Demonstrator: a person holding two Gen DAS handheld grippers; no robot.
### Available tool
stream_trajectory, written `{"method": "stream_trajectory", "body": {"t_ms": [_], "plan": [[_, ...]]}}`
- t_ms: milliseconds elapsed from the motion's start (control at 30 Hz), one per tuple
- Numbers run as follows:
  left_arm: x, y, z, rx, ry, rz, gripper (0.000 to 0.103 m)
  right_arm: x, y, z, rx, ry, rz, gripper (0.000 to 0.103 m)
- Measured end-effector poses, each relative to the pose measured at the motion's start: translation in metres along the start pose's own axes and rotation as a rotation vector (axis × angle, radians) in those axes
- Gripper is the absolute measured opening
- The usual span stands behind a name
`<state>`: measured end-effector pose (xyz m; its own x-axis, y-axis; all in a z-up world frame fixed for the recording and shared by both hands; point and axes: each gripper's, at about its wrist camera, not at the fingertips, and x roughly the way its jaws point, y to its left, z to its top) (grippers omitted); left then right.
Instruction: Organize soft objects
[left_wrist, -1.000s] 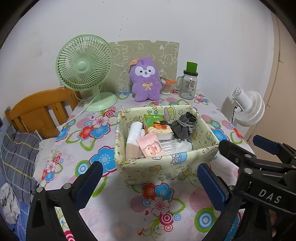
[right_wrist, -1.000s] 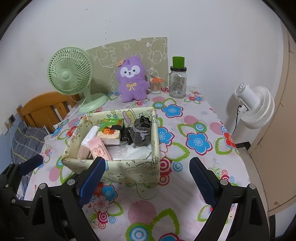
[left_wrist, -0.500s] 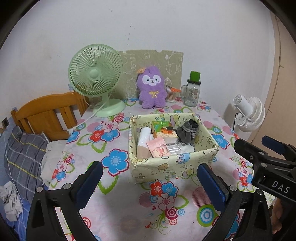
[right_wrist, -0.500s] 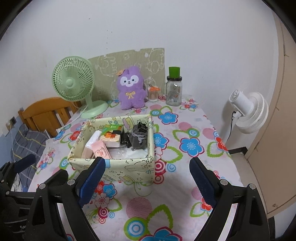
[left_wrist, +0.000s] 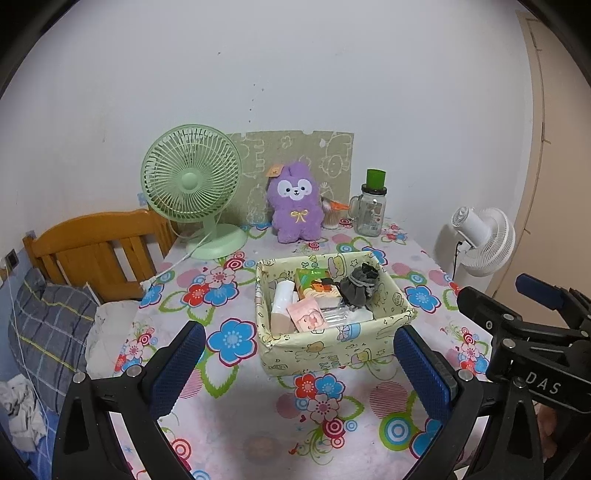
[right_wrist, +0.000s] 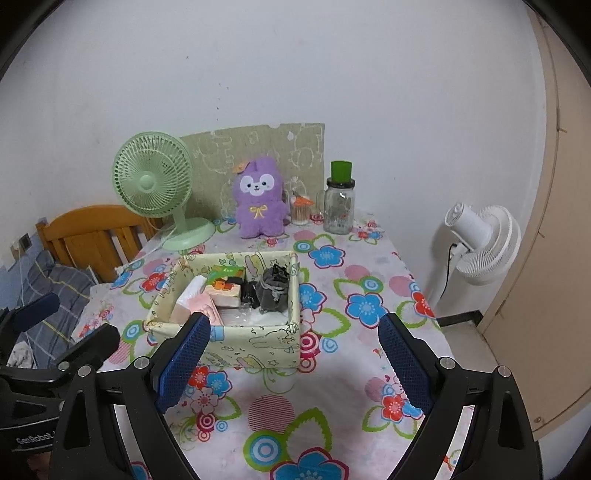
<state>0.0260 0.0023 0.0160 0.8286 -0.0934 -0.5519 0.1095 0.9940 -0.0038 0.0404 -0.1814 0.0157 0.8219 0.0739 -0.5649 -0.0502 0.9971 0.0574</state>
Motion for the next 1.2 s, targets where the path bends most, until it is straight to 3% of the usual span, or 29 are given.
{"method": "stream_trajectory", "body": {"t_ms": [633, 1200], "plan": [[-0.022, -0.002, 0.006, 0.006, -0.061, 0.027, 0.103, -0.020, 0.001, 0.005, 0.012, -0.052, 0.003, 0.098], [-0.018, 0.001, 0.007, -0.011, -0.051, 0.006, 0.103, -0.015, 0.002, 0.006, 0.020, -0.045, 0.010, 0.098]]}}
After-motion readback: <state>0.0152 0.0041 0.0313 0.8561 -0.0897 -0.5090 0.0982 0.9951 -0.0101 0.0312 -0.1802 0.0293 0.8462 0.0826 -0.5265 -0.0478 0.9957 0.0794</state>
